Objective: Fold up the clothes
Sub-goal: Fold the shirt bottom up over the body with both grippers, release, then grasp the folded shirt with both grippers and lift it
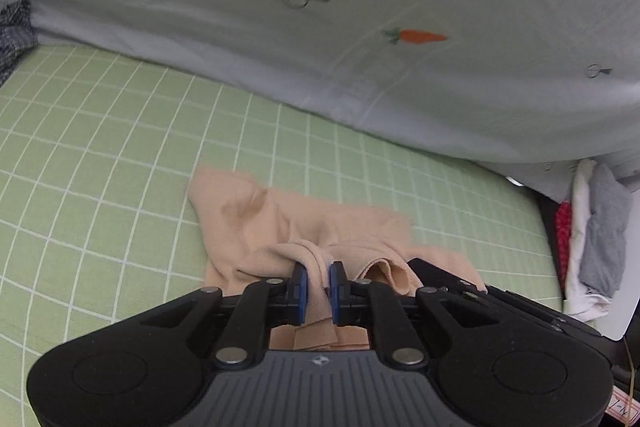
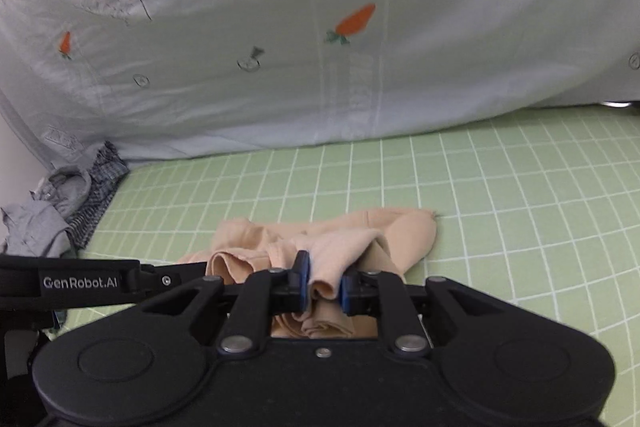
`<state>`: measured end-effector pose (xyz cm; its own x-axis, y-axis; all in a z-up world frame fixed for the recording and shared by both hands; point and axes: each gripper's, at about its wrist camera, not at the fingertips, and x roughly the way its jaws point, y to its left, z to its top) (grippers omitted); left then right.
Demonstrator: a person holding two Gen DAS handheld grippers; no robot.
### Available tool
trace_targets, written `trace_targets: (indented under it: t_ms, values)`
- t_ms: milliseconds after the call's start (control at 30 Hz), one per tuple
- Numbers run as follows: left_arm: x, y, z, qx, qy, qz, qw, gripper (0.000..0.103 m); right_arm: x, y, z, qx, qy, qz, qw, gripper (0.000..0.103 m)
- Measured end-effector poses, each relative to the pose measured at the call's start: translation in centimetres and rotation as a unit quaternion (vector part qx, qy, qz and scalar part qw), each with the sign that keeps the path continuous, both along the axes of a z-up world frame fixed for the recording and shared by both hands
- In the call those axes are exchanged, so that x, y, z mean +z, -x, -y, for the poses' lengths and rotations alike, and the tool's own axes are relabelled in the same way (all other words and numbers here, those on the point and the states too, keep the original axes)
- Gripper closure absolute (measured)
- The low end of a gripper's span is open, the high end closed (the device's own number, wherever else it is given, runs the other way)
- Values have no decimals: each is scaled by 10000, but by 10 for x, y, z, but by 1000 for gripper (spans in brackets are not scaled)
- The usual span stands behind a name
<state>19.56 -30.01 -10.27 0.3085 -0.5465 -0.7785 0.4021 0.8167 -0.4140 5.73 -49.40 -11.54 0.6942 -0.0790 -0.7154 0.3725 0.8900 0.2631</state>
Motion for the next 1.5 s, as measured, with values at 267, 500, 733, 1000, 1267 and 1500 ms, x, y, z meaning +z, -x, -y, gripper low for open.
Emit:
trace_targets:
  t_ms: [267,500,733,1000,1267,1500]
  values:
    - [-38,-25,1,190,50,-457,9988,89,-36,-23,6,30,-96,-351,9993,86]
    - [19,-18,5,165,12,554,9983,63,6,-22,18,-16,96,111,9999,60]
    - [36,-14,-12,353,-40,685,9970,28,24,2,27,-506,311,368,9976,30]
    - [-36,-7,-18,338,-774,-290,9960,28,-44,6,22,-413,-405,-660,9961,27]
    - [-55,-39,-18,185,-346,-274,9989,26,-65,-10,33,-519,-802,-589,9937,19]
    - [-60,-46,-7,51,-26,-350,9994,77,-56,-20,26,-64,-612,-385,9974,75]
